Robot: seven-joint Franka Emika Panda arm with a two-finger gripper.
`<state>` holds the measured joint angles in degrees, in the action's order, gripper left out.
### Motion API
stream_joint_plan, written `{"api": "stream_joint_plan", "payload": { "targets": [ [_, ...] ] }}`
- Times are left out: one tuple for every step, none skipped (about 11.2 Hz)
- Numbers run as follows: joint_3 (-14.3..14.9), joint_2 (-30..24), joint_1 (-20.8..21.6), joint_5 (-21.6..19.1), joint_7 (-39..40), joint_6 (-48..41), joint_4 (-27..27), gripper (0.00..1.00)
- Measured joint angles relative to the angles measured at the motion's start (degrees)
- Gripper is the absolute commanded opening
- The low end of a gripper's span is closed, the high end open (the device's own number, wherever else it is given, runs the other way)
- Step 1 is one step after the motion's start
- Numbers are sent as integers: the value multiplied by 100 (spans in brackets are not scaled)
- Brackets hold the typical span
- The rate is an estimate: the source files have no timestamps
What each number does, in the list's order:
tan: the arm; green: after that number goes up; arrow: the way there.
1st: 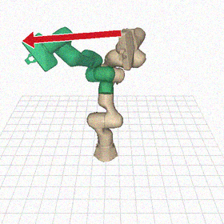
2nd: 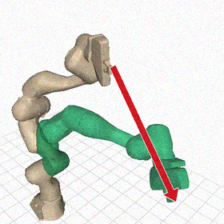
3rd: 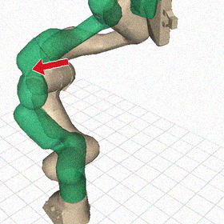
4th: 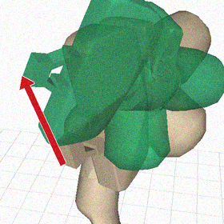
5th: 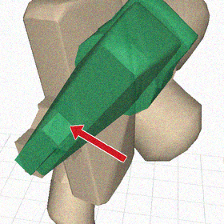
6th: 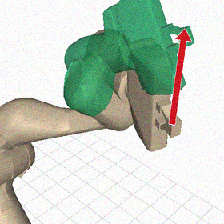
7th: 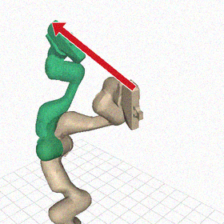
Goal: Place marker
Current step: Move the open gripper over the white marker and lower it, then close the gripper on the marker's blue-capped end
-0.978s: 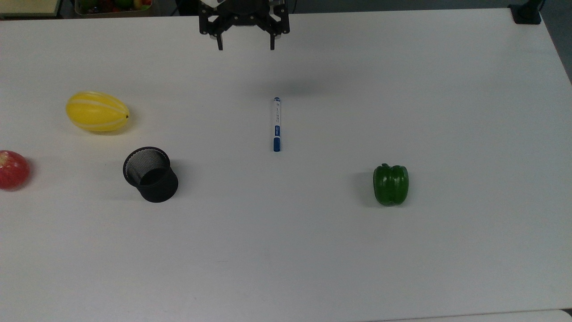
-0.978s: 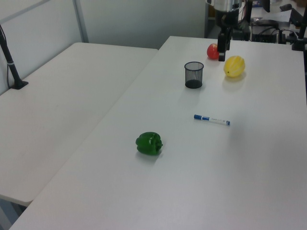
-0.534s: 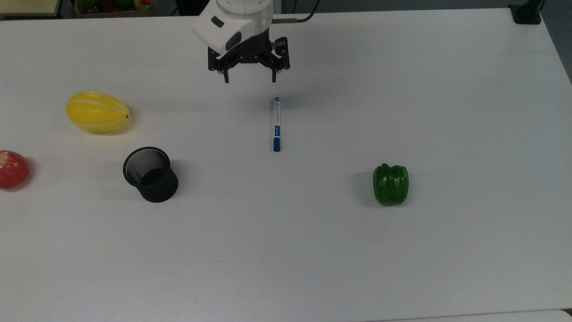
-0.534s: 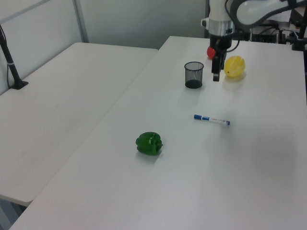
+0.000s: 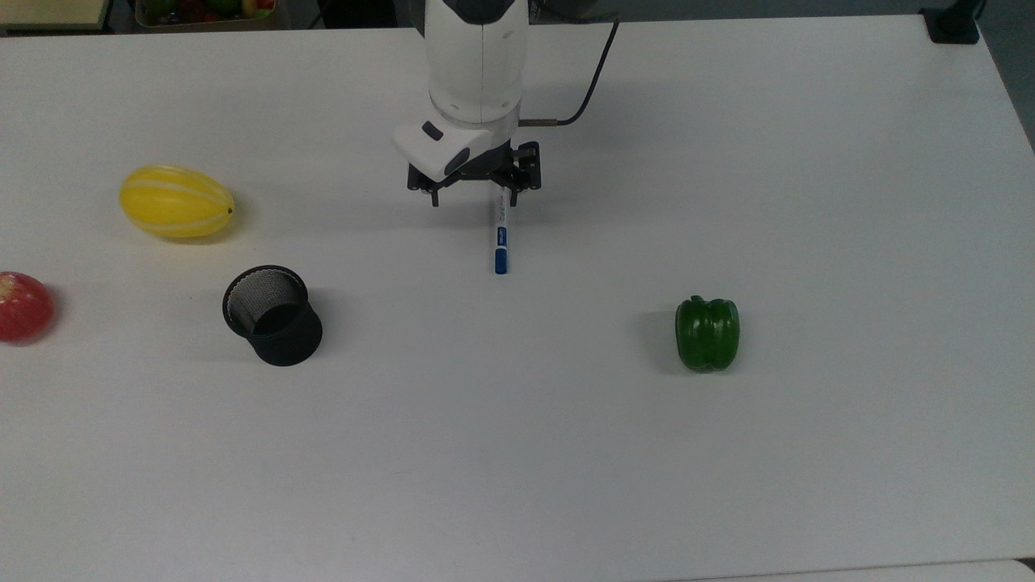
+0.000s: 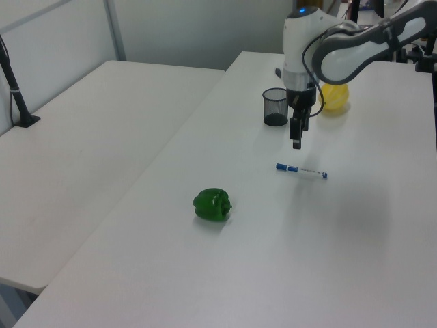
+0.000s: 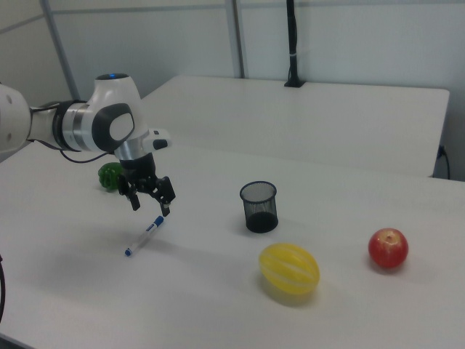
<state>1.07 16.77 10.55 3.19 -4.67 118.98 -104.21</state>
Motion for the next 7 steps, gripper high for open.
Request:
{"api": "stream_joint_plan", "payload": {
  "targets": [
    [0,107,17,0,-2,88,-1,100],
    [-3,211,36,0,-21,189,-1,100],
    [-5,313,55,0,-75,285,-2,98],
    [-5,408,83,0,-142,392,-2,91],
    [-6,492,114,0,-223,501,-2,84],
    [-7,563,130,0,-295,594,-2,74],
    [-6,611,135,0,-336,634,-2,66]
  ]
}}
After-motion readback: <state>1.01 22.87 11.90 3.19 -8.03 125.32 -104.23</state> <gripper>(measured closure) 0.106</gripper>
